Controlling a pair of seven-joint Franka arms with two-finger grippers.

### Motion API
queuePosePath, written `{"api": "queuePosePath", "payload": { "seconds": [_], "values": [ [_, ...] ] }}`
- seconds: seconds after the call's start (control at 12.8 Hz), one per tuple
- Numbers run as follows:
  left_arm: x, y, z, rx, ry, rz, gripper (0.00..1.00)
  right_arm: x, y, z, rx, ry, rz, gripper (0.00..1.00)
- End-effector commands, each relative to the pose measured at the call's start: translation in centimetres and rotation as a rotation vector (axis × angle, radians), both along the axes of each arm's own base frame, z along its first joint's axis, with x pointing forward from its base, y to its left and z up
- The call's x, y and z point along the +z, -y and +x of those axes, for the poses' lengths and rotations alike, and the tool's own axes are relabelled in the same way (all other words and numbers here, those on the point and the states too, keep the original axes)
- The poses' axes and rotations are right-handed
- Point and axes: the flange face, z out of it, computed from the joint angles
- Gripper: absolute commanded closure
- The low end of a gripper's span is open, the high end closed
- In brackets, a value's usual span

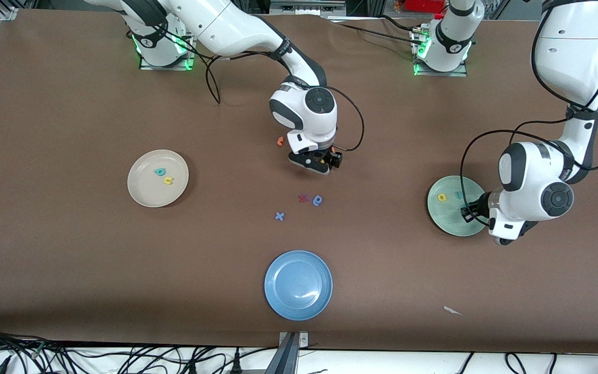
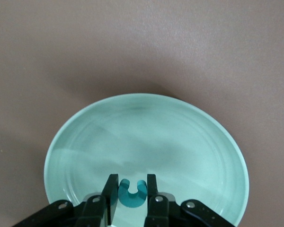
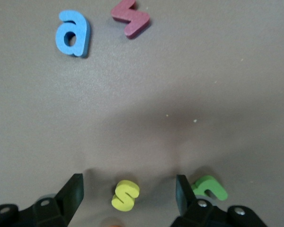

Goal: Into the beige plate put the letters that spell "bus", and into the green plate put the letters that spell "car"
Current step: 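Release the cyan c on the green plate and raise the left gripper to rest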

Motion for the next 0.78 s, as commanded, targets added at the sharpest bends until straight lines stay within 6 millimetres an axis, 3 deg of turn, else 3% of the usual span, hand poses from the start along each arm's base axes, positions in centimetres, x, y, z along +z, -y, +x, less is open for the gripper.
{"api": "queuePosePath", "payload": {
  "seconds": [0.0, 0.24, 0.31, 0.55, 0.71],
  "values": [
    [0.7, -0.8, 0.1, -0.02, 0.017, -0.017, 0.0, -0.1, -1.2, -0.1, -0.015, 0.02, -0.002, 0.13],
    [2.5, -0.9, 1.0, -0.019, 0.049, -0.016, 0.0, -0.3, -1.3, -0.2, -0.052, 0.019, 0.003, 0.13],
    [4.1, -0.8, 1.4, -0.02, 0.074, -0.015, 0.0, -0.4, -1.5, -0.1, -0.055, 0.02, 0.007, 0.13],
    [11.2, -0.7, 2.2, -0.016, 0.181, -0.018, 0.0, -0.7, -1.6, -0.1, -0.065, 0.018, 0.007, 0.13],
    [15.6, -0.3, 2.8, -0.055, 0.213, -0.027, 0.0, -0.9, -2.8, -0.7, -0.06, 0.028, 0.016, 0.13]
  ]
}}
